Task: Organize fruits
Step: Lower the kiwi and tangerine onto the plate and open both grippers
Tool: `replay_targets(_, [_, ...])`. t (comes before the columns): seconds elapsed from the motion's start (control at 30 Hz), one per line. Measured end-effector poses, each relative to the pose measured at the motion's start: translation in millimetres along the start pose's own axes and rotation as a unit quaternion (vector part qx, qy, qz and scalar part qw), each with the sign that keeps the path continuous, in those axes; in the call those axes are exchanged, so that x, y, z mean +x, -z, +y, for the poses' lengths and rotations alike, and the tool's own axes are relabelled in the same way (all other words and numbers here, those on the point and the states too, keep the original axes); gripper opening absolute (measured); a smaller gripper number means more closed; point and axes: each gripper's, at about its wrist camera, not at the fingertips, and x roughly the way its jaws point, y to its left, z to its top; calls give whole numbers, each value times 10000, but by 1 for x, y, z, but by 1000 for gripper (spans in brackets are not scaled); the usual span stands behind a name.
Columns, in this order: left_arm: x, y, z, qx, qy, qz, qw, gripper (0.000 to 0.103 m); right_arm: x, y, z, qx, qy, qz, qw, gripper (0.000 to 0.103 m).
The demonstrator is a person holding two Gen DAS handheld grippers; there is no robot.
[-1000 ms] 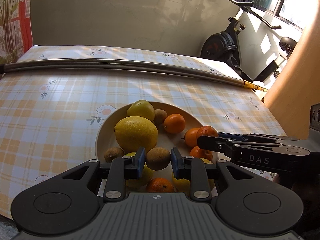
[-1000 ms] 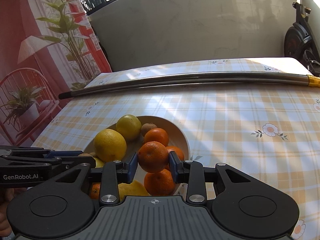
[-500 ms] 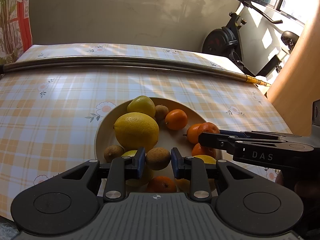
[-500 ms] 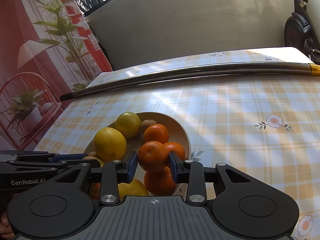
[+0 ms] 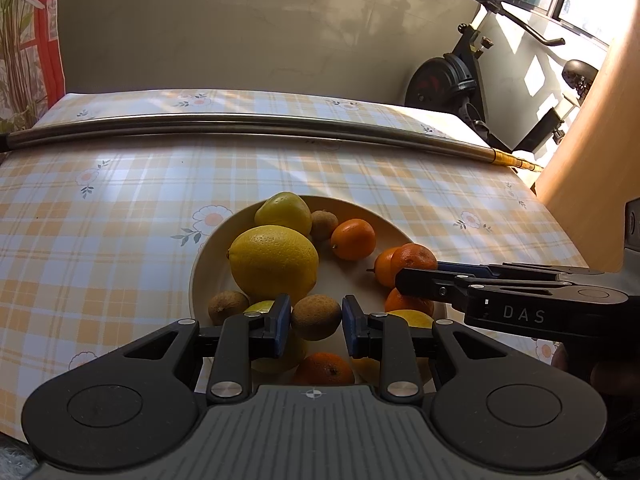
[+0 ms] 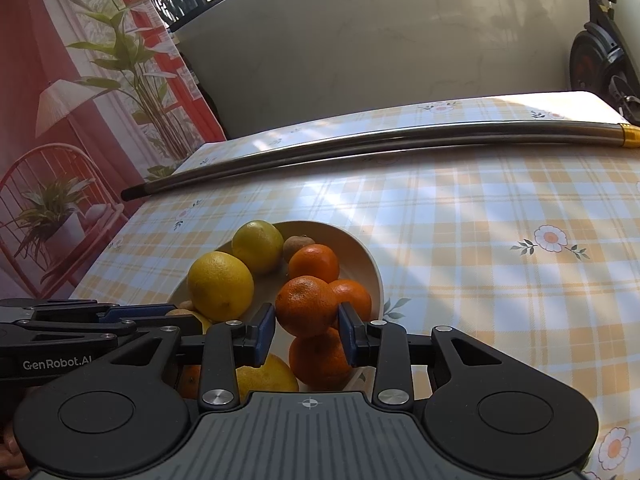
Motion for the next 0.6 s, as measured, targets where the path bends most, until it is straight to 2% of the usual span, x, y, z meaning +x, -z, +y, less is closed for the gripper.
replay_targets(0.6, [0, 0, 0, 1, 0, 0, 10000, 29, 2, 1, 1, -25, 19, 12, 10000, 34])
